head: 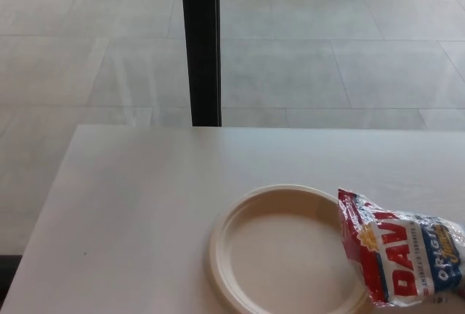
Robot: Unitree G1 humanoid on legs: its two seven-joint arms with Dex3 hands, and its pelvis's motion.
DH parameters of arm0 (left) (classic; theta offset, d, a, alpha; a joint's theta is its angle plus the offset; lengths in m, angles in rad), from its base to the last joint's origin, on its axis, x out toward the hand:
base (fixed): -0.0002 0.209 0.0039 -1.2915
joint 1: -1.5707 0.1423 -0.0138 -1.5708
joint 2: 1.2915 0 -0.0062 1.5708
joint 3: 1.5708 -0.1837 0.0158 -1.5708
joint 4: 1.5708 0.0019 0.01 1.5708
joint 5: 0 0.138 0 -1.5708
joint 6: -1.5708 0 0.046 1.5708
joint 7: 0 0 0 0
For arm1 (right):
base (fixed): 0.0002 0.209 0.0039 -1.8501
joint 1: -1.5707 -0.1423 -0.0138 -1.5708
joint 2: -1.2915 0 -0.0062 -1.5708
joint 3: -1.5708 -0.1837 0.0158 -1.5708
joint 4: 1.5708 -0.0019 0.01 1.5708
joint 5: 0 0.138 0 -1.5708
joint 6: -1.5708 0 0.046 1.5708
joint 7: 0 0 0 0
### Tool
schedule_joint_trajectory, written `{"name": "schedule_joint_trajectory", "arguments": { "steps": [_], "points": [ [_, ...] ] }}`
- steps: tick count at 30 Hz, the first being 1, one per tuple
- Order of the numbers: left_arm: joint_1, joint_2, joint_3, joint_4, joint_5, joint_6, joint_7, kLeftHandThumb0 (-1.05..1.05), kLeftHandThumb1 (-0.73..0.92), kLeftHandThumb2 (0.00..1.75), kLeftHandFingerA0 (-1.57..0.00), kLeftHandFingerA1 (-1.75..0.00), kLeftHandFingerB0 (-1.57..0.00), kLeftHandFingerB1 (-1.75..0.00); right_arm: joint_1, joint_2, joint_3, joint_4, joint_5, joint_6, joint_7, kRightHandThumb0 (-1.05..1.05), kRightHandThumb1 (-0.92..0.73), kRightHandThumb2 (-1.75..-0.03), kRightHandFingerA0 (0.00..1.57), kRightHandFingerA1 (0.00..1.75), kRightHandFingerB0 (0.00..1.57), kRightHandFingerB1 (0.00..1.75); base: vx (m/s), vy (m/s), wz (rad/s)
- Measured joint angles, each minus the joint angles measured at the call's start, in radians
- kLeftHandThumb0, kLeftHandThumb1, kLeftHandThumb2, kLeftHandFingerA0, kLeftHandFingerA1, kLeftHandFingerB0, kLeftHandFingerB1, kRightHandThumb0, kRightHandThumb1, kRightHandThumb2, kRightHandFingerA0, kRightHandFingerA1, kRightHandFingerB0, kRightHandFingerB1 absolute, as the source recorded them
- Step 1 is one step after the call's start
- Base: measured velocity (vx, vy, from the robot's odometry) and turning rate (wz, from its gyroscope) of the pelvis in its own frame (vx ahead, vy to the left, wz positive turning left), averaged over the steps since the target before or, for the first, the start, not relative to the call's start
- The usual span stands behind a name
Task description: The robot uses its right hand to pick up a bag of sunflower seeds kept in the middle of the desk and tilts it over a plate kept next to it to pour out a few seeds and then puts the bag of seeds back on the desk
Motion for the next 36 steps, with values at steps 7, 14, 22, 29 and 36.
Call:
{"name": "schedule_joint_trajectory", "arguments": {
  "steps": [7,14,22,29,36],
  "points": [
    [-0.014,0.021,0.055,0.038,-0.062,0.0,-0.056,-0.38,0.49,1.07,-0.46,-0.78,-0.35,-0.69,-0.027,-0.062,-0.132,0.03,0.081,-0.045,0.04,-0.95,-0.57,-0.9,0.0,0.06,0.0,0.04,0.0,0.0,0.0],
    [-0.013,0.021,0.065,0.047,-0.096,0.0,-0.079,-0.38,0.52,1.08,-0.41,-0.76,-0.29,-0.66,-0.081,-0.15,-0.219,0.031,0.129,-0.048,-0.012,-0.93,-0.77,-0.63,0.0,0.0,0.0,0.0,0.0,0.0,0.0],
    [0.002,0.021,0.06,0.027,-0.117,0.0,-0.087,-0.38,0.52,1.08,-0.46,-0.78,-0.34,-0.69,-0.182,-0.255,-0.257,-0.035,0.154,-0.041,-0.067,-0.98,-0.74,-0.64,0.0,0.0,0.0,0.0,0.0,0.0,0.0],
    [0.007,0.019,0.058,0.038,-0.125,-0.001,-0.09,-0.37,0.51,1.08,-0.44,-0.77,-0.34,-0.69,-0.252,-0.294,-0.217,-0.233,0.162,-0.027,-0.075,-1.02,-0.6,-0.95,0.0,0.0,0.0,0.1,0.0,0.0,0.0],
    [0.01,0.019,0.052,0.039,-0.131,-0.001,-0.092,-0.39,0.5,1.08,-0.45,-0.78,-0.32,-0.68,-0.243,-0.289,-0.088,-0.46,0.157,-0.007,-0.021,-1.05,-0.75,-0.74,0.0,0.0,0.0,0.0,0.0,0.0,0.0]
  ]
}}
